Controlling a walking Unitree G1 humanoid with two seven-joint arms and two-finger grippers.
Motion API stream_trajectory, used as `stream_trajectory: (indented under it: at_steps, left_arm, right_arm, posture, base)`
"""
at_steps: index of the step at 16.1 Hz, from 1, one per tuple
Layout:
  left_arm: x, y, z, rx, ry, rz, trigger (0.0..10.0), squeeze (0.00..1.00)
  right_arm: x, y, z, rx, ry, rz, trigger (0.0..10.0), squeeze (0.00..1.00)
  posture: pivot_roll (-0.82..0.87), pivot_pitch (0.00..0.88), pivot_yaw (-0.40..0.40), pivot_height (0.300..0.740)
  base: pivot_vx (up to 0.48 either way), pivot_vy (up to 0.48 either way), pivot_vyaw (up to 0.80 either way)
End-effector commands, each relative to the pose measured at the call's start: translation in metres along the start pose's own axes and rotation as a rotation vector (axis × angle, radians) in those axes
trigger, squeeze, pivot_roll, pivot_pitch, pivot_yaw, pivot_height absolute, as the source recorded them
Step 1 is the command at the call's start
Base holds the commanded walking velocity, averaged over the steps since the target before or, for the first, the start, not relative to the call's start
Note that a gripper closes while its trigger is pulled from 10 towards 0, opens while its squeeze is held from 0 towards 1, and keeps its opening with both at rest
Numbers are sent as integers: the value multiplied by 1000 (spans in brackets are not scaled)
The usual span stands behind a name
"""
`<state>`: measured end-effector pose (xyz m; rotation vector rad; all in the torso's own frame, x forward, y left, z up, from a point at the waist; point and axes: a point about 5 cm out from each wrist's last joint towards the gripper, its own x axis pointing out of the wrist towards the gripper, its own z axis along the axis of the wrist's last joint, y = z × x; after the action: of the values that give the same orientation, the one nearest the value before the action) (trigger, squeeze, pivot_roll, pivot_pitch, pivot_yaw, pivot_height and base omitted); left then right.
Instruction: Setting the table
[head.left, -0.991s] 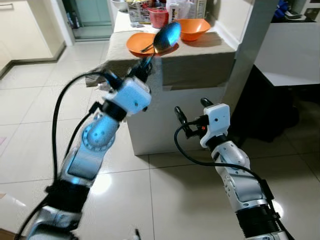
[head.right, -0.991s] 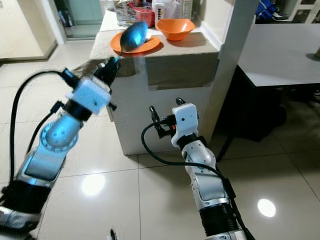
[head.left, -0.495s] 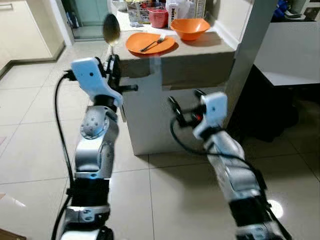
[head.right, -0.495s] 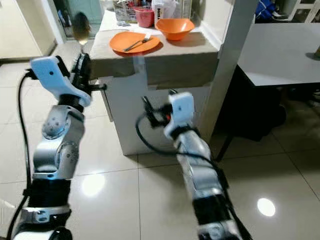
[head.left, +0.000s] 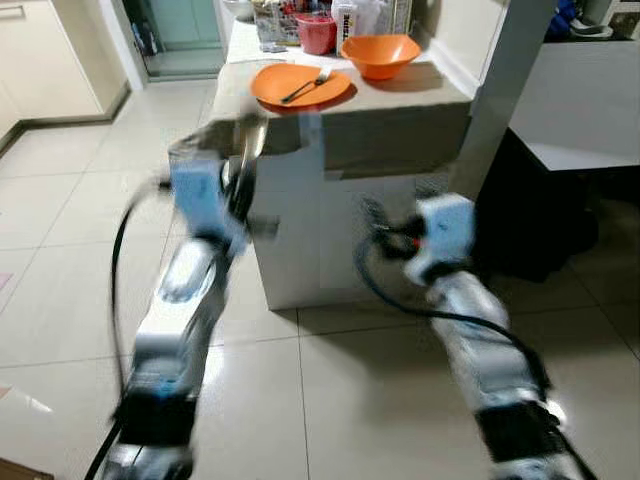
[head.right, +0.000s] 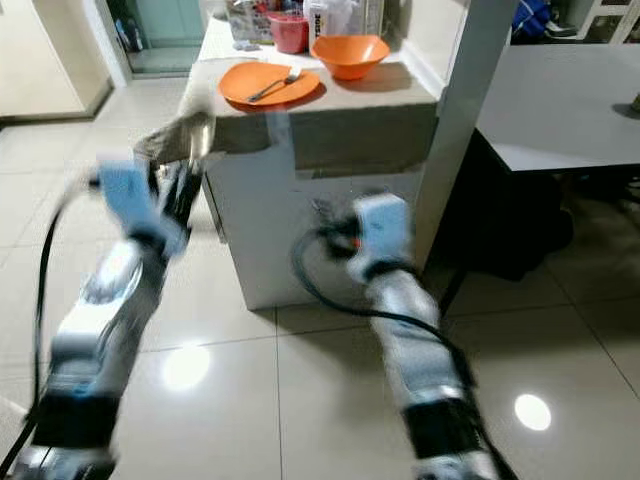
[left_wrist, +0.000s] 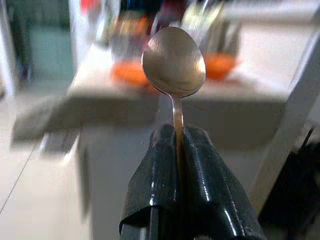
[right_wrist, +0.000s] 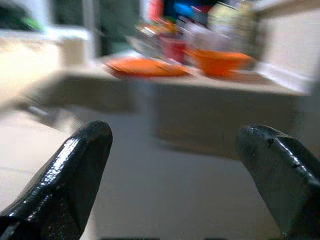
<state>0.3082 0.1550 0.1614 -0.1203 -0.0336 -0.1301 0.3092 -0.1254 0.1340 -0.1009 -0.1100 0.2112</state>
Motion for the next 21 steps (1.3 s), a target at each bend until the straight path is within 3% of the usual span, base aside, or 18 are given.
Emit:
stream_trajectory:
  at_steps: [1, 6, 11, 16, 21]
  left_arm:
    - [-1, 2, 6, 15, -19, -10, 0, 0]
    - [-20, 2, -5, -73, 8, -20, 0, 0]
    - [-18, 1, 1, -55, -45, 24, 0, 0]
    - [-12, -4, 2, -66, -55, 40, 0, 0]
    - [-8, -5, 2, -50, -63, 55, 0, 0]
  right_arm:
    - [-1, 1, 3, -11, -20, -14, 10000, 0]
    - [-6, 4, -4, 27, -1, -5, 10000, 0]
    - [0, 10, 1, 46, -21, 20, 10000, 0]
    - [5, 16, 2, 33, -13, 54, 10000, 0]
    - [5, 17, 2, 22, -18, 69, 10000, 0]
  posture:
    - [-115, 0, 60, 740]
    - [-109, 0, 58, 740]
    - [-110, 0, 57, 740]
    - [-116, 0, 56, 740]
    - [-119, 0, 57, 740]
  base:
    - [0, 0, 0]
    - [0, 0, 0]
    - [0, -52, 0]
    - [0, -446, 0]
    - [271, -392, -278]
